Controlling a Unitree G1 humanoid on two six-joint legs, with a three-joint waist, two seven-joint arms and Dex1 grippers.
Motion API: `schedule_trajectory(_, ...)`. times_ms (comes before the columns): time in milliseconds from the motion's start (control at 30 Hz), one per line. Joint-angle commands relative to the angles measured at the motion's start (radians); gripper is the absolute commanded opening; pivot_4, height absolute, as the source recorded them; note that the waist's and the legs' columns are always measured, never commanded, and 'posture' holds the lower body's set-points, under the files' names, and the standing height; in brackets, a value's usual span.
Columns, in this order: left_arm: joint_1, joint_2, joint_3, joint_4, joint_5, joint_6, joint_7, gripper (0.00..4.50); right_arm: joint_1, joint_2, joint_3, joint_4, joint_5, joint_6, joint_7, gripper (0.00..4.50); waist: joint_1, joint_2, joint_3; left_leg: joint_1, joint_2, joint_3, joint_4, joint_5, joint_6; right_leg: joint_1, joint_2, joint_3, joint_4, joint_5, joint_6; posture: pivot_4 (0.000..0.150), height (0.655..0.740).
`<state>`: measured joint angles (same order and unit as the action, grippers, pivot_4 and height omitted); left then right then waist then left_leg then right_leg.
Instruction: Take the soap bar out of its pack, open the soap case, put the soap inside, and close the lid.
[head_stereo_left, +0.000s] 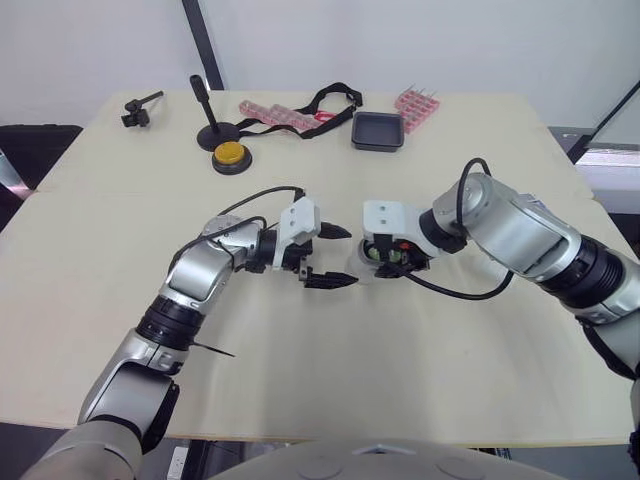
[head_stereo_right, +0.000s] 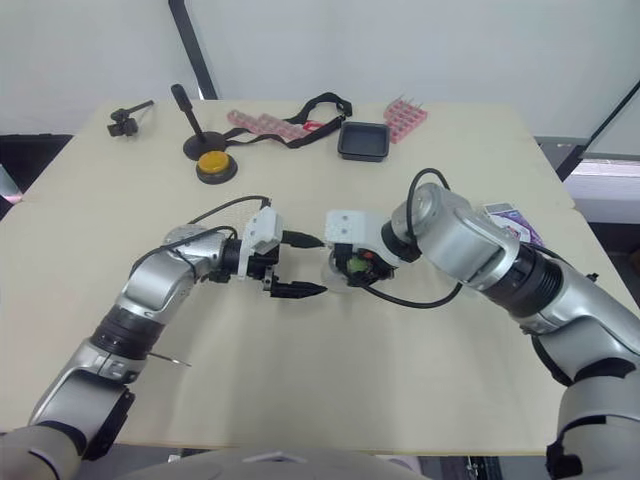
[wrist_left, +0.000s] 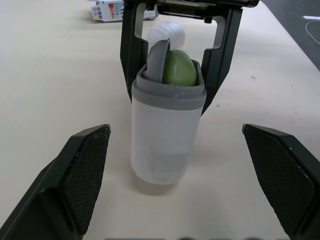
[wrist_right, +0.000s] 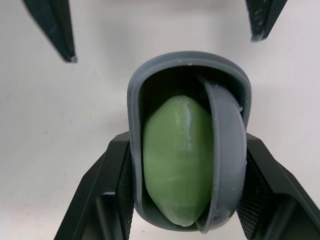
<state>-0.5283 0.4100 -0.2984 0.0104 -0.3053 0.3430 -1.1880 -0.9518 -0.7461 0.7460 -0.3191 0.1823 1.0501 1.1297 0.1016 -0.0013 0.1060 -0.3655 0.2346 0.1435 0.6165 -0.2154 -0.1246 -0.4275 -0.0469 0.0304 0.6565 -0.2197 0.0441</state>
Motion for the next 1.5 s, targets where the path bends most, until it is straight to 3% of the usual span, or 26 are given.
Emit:
schedule_trajectory(33,0.002,0.001,-0.005,-0.037,-0.008,-0.007,-0.007,4.50,-0.008,0.007,0.007,-0.031,0.003,0.002,0.022,2.04,0.000,0.000,0.000,0.000,0.000,0.000,0.000,0.000,0.000,0.000,0.000,0.000,0.000,0.000,0.000,0.150,0.7291)
schedule_trajectory(1067,-0.020,-0.043,-0.044,0.008,0.064,-0.065,0.011,4.50,-0.007,0.038,0.024,-0.023,-0.027,-0.010,0.041,2.04,-0.012,0.000,0.000,0.000,0.000,0.000,0.000,0.000,0.000,0.000,0.000,0.000,0.000,0.000,0.000,0.150,0.7291)
schedule_trajectory(1333,-0.022,-0.050,-0.053,0.012,0.069,-0.064,0.014,2.08,-0.007,0.041,0.024,-0.015,-0.031,-0.014,0.040,2.04,-0.014,0.000,0.000,0.000,0.000,0.000,0.000,0.000,0.000,0.000,0.000,0.000,0.000,0.000,0.000,0.150,0.7291)
schedule_trajectory(1500,-0.027,-0.051,-0.059,0.025,0.078,-0.075,0.014,2.08,-0.007,0.043,0.022,-0.011,-0.033,-0.014,0.041,2.04,-0.013,0.000,0.000,0.000,0.000,0.000,0.000,0.000,0.000,0.000,0.000,0.000,0.000,0.000,0.000,0.150,0.7291)
